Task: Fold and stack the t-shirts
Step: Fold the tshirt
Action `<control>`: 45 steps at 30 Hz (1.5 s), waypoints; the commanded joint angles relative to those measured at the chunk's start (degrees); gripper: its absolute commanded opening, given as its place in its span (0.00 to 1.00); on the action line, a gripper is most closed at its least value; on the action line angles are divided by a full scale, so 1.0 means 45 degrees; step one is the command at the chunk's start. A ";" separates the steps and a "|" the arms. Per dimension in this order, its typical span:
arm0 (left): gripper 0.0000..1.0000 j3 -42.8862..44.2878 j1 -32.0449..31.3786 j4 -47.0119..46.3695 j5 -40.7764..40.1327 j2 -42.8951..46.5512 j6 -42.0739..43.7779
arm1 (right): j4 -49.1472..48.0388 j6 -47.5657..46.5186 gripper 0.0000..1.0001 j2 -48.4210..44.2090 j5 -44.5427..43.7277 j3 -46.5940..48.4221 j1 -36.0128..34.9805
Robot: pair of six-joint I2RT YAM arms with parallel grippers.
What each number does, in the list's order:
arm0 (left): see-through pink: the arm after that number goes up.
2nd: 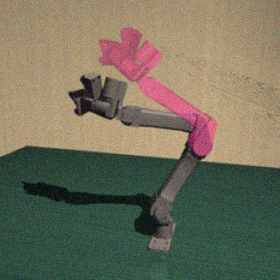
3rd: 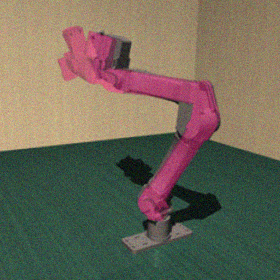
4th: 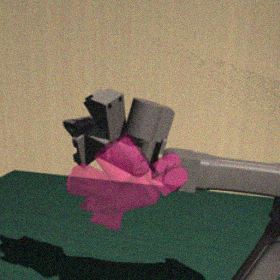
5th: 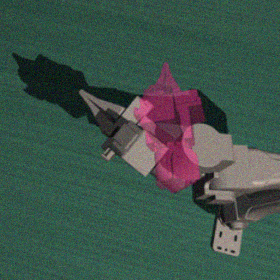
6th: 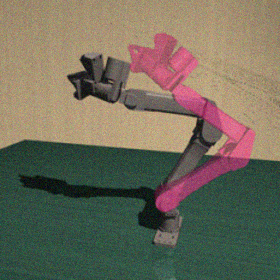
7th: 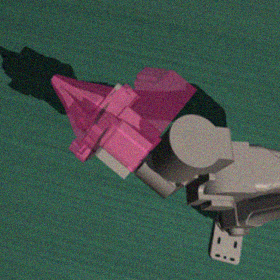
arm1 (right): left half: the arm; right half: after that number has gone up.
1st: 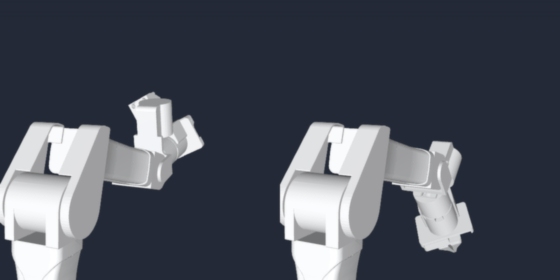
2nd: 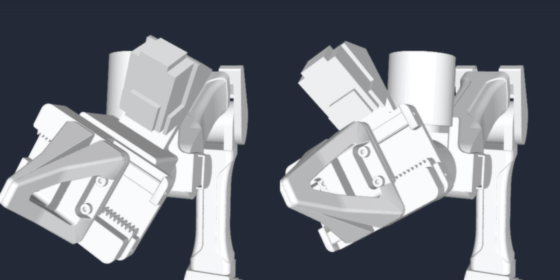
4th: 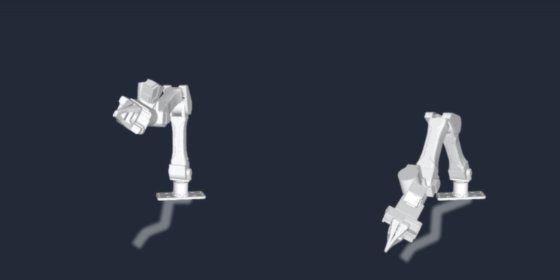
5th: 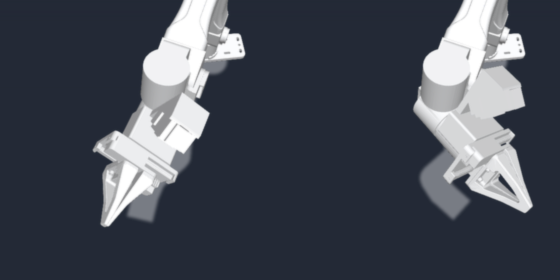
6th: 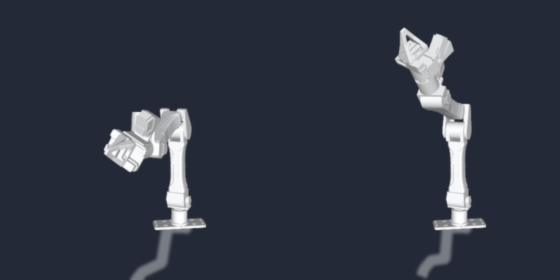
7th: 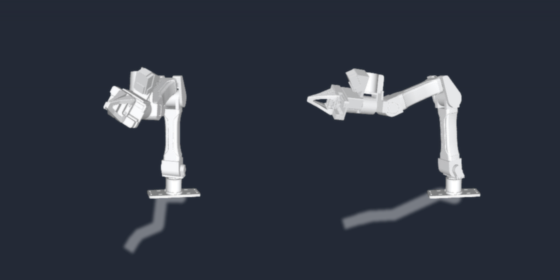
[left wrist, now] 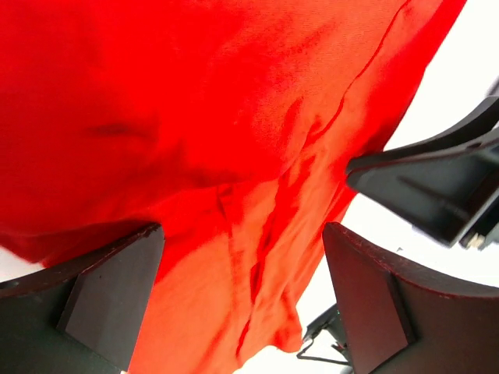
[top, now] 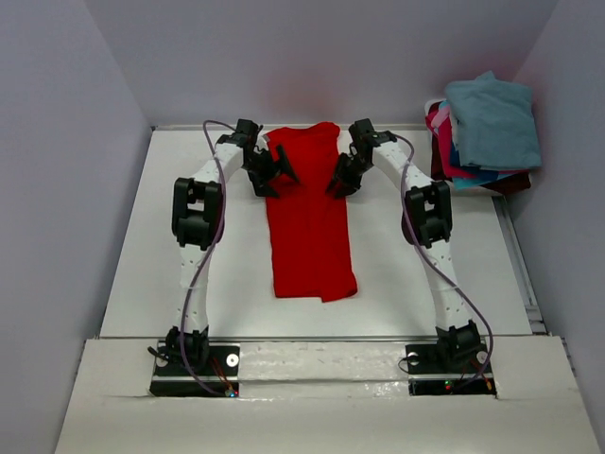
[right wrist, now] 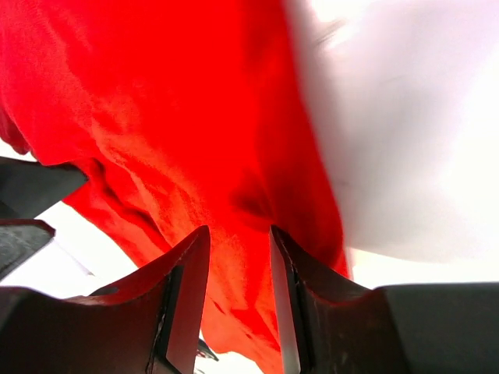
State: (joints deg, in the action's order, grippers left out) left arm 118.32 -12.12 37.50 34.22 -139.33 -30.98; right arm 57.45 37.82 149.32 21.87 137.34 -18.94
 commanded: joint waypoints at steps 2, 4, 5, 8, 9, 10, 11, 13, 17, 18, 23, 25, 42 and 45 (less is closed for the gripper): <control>0.99 -0.0083 0.0682 0.0027 -0.0906 -0.1167 0.0556 | 0.0377 -0.0865 0.46 0.0549 -0.1110 0.0085 0.0498; 0.99 -0.0102 0.0682 -0.0031 -0.0789 -0.1167 0.0615 | 0.0339 -0.0983 0.47 0.0511 -0.0896 0.0009 0.0498; 0.99 -0.0122 0.0682 -0.0090 -0.0671 -0.1129 0.0673 | 0.0242 -0.1138 0.49 0.0433 -0.0585 -0.0108 0.0498; 0.99 -0.0122 0.0682 -0.0207 -0.0514 -0.0895 0.0849 | -0.0266 -0.1568 0.53 -0.0094 -0.0406 -0.0830 0.0498; 0.99 -0.0083 0.0566 -0.0207 -0.0514 -0.0855 0.0985 | -0.0344 -0.1666 0.54 -0.0366 -0.0426 -0.1006 0.0498; 0.99 -0.0025 0.0564 -0.0207 -0.0533 -0.0797 0.1044 | -0.0345 -0.1764 0.54 -0.0485 -0.0445 -0.1047 0.0498; 0.99 -0.0024 0.0429 -0.0227 -0.0553 -0.0622 0.1084 | -0.0306 -0.1939 0.57 -0.0602 -0.0484 -0.1066 0.0498; 0.99 -0.0024 0.0312 -0.0266 -0.0573 -0.0368 0.1220 | -0.0267 -0.2057 0.59 -0.0991 -0.0562 -0.1260 0.0498; 0.99 -0.0239 -0.0157 -0.0402 -0.0573 0.0179 0.1572 | -0.0208 -0.2330 0.63 -0.1832 -0.0504 -0.1905 0.0362; 0.99 -0.0297 -0.0158 -0.0441 -0.0573 0.0296 0.1630 | -0.0208 -0.2370 0.64 -0.2027 -0.0523 -0.2061 0.0361; 0.99 -0.0883 -0.0549 -0.0969 -0.0495 0.1409 0.1826 | -0.0208 -0.2507 0.67 -0.2925 -0.0641 -0.2862 0.0127; 0.99 -0.1020 -0.0684 -0.1008 -0.0436 0.1741 0.1826 | -0.0092 -0.2546 0.67 -0.3083 -0.0641 -0.2961 -0.0028; 0.99 -0.7068 -0.2618 -0.1145 -0.0046 0.7110 0.1397 | -0.1064 -0.2001 0.69 -0.7259 -0.0583 -0.8909 -0.1494; 0.99 -0.8437 -0.2989 -0.1436 -0.0027 0.7854 0.1046 | -0.1321 -0.1804 0.69 -0.7944 -0.0211 -0.9970 -0.2000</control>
State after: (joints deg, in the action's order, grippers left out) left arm 87.39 -23.20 31.62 32.47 -109.67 -24.45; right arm 54.30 28.05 118.80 19.09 98.61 -25.78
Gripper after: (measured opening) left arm 0.986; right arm 0.691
